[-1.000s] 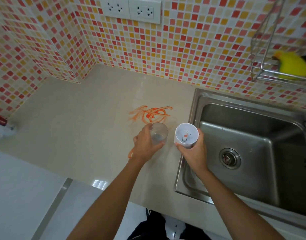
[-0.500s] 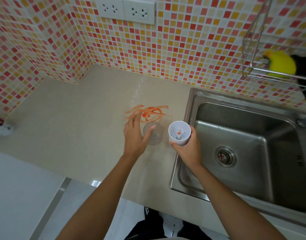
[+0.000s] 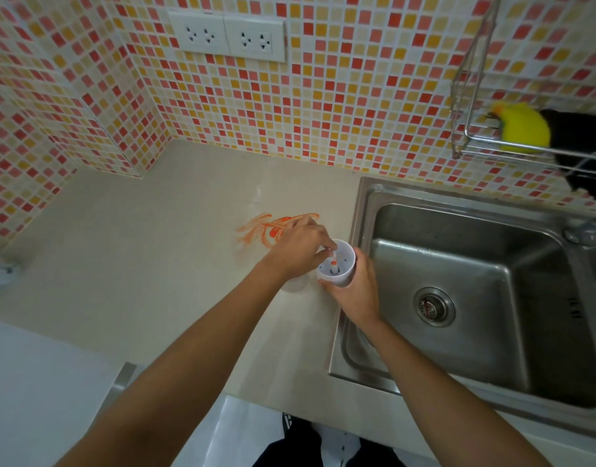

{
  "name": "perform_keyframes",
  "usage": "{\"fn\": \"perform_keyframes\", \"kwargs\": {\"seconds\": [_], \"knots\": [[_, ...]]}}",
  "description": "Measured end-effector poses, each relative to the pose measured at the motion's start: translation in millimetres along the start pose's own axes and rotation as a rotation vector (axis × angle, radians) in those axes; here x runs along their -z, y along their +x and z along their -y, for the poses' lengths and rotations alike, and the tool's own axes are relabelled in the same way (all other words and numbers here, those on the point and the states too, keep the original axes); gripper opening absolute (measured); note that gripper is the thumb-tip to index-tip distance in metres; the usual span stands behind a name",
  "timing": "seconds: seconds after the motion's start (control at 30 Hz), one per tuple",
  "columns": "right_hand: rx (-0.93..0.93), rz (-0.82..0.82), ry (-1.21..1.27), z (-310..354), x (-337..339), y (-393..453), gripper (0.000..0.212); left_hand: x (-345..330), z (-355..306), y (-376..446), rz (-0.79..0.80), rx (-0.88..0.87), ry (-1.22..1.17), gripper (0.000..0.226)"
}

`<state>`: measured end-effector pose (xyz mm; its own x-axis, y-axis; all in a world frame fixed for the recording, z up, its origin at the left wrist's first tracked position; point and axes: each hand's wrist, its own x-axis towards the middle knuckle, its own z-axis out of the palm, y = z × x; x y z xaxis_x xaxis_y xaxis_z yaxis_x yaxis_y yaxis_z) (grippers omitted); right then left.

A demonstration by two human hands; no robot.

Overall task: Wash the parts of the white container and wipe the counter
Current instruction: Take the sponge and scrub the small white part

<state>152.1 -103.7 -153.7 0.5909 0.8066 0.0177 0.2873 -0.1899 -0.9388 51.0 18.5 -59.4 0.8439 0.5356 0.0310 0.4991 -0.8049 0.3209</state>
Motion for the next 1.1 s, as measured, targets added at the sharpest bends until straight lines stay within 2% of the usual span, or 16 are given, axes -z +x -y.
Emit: {"fn": "perform_keyframes", "kwargs": {"seconds": [0.07, 0.13, 0.2, 0.3, 0.4, 0.5, 0.6, 0.67, 0.73, 0.93, 1.1], "knots": [[-0.002, 0.040, 0.037, -0.8, -1.3, -0.5, 0.074, -0.4, 1.1, 1.9, 0.039, -0.014, 0.018, 0.025], [-0.011, 0.059, 0.047, -1.5, -2.9, -0.9, 0.078, -0.5, -0.1, 2.2, 0.070, -0.044, 0.025, 0.024], [-0.029, 0.043, 0.032, -1.5, -4.7, -1.4, 0.088, -2.5, 0.9, 1.6, 0.047, -0.071, 0.054, 0.022], [-0.017, 0.016, -0.002, -0.5, -6.4, -0.1, 0.082, -3.4, -1.1, 0.6, 0.001, -0.157, 0.135, 0.018], [-0.018, 0.019, -0.007, 0.7, -8.1, 1.0, 0.079, -7.4, -0.6, 3.0, 0.029, -0.211, 0.231, 0.026], [-0.054, 0.022, 0.008, -1.2, -10.5, 3.3, 0.089, -11.2, 2.8, -0.4, 0.014, -0.201, 0.304, 0.017], [-0.062, 0.019, -0.006, -3.1, -12.9, 3.2, 0.095, -13.8, 5.0, -1.6, 0.070, -0.196, 0.316, 0.023], [-0.069, 0.017, -0.008, -3.9, -13.3, 3.3, 0.098, -14.9, 1.2, -3.1, 0.119, -0.165, 0.380, 0.038], [-0.060, 0.009, -0.029, -3.7, -12.2, 4.0, 0.094, -12.6, -0.7, -5.3, 0.120, -0.126, 0.381, 0.046], [-0.053, -0.009, -0.042, -2.1, -11.2, 5.0, 0.084, -12.1, -3.0, 0.6, 0.165, -0.148, 0.472, 0.046], [-0.045, -0.014, -0.088, -0.7, -12.3, 9.5, 0.083, 17.4, -3.8, 19.3, -0.144, -0.165, 0.326, 0.023]]}}
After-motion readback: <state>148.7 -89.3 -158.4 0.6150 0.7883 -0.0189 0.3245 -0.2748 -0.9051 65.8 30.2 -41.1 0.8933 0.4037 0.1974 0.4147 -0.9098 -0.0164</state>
